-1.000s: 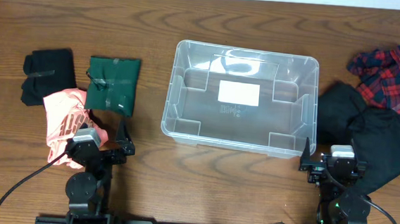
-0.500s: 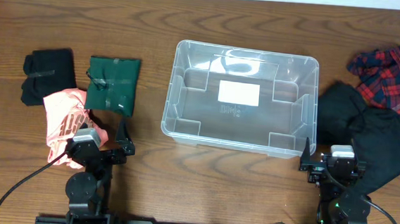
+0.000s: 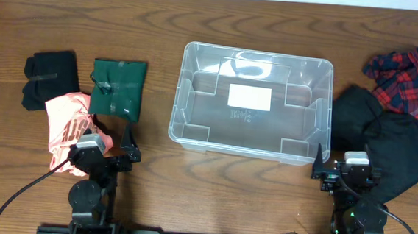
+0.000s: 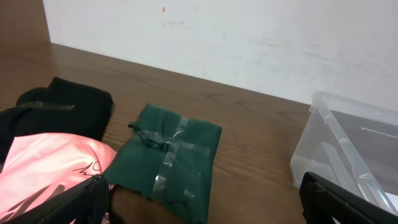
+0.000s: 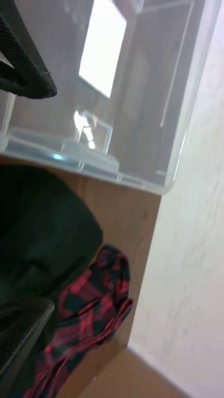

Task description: Pack container

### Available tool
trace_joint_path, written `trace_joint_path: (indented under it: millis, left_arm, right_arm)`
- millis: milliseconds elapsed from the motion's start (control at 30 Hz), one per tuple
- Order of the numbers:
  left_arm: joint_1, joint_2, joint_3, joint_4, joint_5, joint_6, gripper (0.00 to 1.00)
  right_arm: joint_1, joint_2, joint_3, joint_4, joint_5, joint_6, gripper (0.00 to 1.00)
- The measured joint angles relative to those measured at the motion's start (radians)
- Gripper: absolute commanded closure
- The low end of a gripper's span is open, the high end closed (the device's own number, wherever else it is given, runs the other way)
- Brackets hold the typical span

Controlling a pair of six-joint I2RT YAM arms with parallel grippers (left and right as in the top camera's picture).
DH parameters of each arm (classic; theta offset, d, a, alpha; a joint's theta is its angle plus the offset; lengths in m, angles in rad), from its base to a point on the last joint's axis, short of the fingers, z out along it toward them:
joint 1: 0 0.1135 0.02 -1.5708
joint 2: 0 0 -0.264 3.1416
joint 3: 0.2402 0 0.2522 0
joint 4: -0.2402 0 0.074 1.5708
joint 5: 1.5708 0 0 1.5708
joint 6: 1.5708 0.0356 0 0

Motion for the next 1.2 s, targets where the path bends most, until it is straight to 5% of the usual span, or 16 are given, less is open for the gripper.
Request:
trace_joint_path:
  millis: [333, 500, 700, 1067, 1200]
  left_arm:
    - [0.000, 0.006, 0.072, -0.151, 0.004, -0.031, 0.02]
    - [0.000, 0.107, 0.279, -0.314, 0.005, -0.050, 0.02]
    - [0.000, 0.391, 0.558, -0.504, 0.008, -0.054, 0.02]
    - [0.000, 0.894, 0.909, -0.837, 0.034, -0.049, 0.02]
    - [0.000, 0.958, 0.950, -0.866, 0.040, -0.049, 0.02]
  right_arm:
    - [0.000, 0.014, 0.038, 0.016, -0.018, 0.121, 0.01]
    - [0.000, 0.130, 0.223, -0.010, 0.005, 0.137, 0.01]
    - [0.000, 0.473, 0.505, -0.126, 0.012, 0.137, 0.01]
    - [-0.005, 1.245, 1.056, -0.591, -0.048, 0.101, 0.01]
    - [-0.022, 1.379, 1.172, -0.594, -0.009, 0.143, 0.37]
